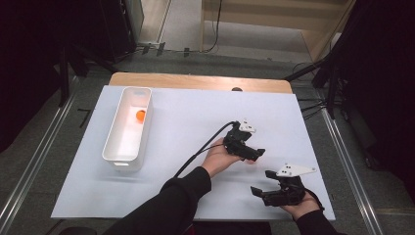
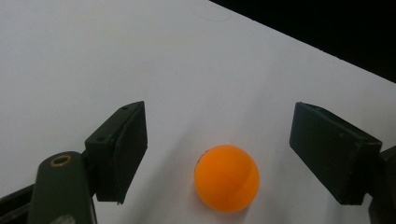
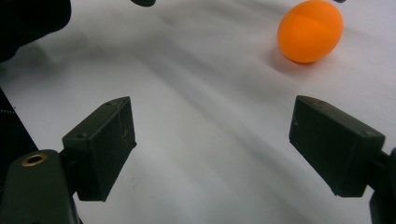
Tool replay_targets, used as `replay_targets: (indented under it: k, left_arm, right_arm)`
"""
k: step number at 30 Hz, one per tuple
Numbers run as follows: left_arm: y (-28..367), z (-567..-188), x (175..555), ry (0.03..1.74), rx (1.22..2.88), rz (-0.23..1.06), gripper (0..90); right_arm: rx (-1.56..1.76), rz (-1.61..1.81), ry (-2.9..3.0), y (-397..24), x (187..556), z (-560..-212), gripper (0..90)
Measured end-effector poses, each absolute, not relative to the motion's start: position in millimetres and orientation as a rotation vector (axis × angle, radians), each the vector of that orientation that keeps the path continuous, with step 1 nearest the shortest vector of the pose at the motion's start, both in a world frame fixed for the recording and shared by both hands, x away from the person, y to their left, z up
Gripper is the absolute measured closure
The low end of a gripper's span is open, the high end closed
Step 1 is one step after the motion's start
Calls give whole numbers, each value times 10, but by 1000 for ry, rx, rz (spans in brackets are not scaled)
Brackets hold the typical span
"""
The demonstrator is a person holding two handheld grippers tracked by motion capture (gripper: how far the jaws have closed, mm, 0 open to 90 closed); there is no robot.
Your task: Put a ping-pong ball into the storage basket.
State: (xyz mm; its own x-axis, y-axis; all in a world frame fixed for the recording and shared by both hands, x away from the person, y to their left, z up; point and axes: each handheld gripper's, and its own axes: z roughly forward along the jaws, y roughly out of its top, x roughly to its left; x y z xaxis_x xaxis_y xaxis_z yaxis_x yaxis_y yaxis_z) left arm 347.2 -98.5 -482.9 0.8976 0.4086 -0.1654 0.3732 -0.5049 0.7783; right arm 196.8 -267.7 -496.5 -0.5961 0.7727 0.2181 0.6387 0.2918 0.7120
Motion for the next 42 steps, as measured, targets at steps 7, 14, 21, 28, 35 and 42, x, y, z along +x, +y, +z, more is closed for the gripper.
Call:
replay_targets:
  k: [7,14,21,28,35,42]
  left_arm:
    - [-979,-4886,3453,560,2150,44,193]
    - [-983,-4962,3429,552,2171,35,193]
    - [-1013,-5015,3391,537,2211,40,193]
    - [-1013,-5074,3371,527,2214,44,193]
    - [-1019,-5114,3351,508,2217,62,193]
    - [-1016,-5157,3330,492,2230,86,221]
  right_arm:
    - [1321,1193,2388,-2673,1965,-4963,129]
    - [1322,1193,2388,-2671,1965,-4963,130]
    - [1321,1200,2389,-2670,1962,-4961,129]
    - [1320,1199,2390,-2669,1962,-4960,129]
    - [1318,1199,2389,-2667,1964,-4962,129]
    - [1319,1199,2389,-2668,1963,-4961,129]
